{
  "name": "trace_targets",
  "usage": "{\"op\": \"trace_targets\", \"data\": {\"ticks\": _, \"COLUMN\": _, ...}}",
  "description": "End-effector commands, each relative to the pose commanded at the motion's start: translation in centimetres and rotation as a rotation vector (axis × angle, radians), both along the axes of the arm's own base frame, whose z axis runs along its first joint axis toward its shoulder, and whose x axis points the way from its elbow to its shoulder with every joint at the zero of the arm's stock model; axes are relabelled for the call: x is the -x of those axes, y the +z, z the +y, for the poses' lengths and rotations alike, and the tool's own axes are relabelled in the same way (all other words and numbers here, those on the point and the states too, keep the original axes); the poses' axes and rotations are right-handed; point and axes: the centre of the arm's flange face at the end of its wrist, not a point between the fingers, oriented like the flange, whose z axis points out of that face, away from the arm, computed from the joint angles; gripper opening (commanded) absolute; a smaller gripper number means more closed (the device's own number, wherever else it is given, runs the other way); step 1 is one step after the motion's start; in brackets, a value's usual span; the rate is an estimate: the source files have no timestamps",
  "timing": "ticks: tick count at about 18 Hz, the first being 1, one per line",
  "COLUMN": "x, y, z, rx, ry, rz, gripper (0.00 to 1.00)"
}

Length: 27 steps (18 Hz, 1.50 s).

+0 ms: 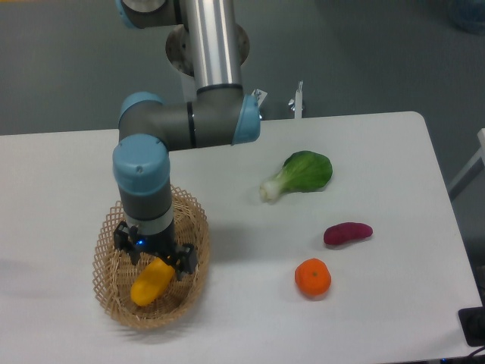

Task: Pick up the mango from the basket
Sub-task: 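Lower the gripper onto the yellow mango and close on it, then lift the mango up out of the basket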

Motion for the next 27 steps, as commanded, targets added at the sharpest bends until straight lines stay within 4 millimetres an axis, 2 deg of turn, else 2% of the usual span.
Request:
{"op": "trace_targets", "data": {"ticks": 2, "x": 0.2, "y": -0.2, "z": 0.6, "rx": -0.020, "ry": 0.000, "rz": 0.012, "gripper": 1.00}}
{"op": "trace_targets", "data": {"ticks": 6, "x": -0.1, "y": -1.8, "z": 0.6, "rx": -0.004, "ry": -0.005, "rz": 0.006, "gripper": 1.00}}
{"op": "trace_targets", "data": {"ticks": 9, "x": -0.2, "y": -1.8, "z": 0.8, "rx": -0.005, "ry": -0.012, "rz": 0.007, "gripper": 1.00}}
{"op": "trace_targets", "data": {"ticks": 13, "x": 0.0, "y": -3.0, "z": 1.0, "rx": 0.024, "ry": -0.013, "rz": 0.026, "gripper": 1.00}}
{"op": "trace_targets", "data": {"ticks": 16, "x": -0.9, "y": -3.9, "z": 1.3, "rx": 0.041, "ry": -0.024, "rz": 0.036, "gripper": 1.00}}
{"op": "trace_targets", "data": {"ticks": 23, "x": -0.9, "y": -4.1, "z": 1.6, "rx": 0.026, "ry": -0.020, "rz": 0.046, "gripper": 1.00}}
{"op": "trace_targets", "data": {"ticks": 24, "x": -0.7, "y": -4.2, "z": 1.5, "rx": 0.029, "ry": -0.019, "rz": 0.060, "gripper": 0.99}}
{"op": "trace_targets", "data": {"ticks": 27, "x": -1.0, "y": -4.3, "z": 1.4, "rx": 0.043, "ry": -0.023, "rz": 0.084, "gripper": 0.80}}
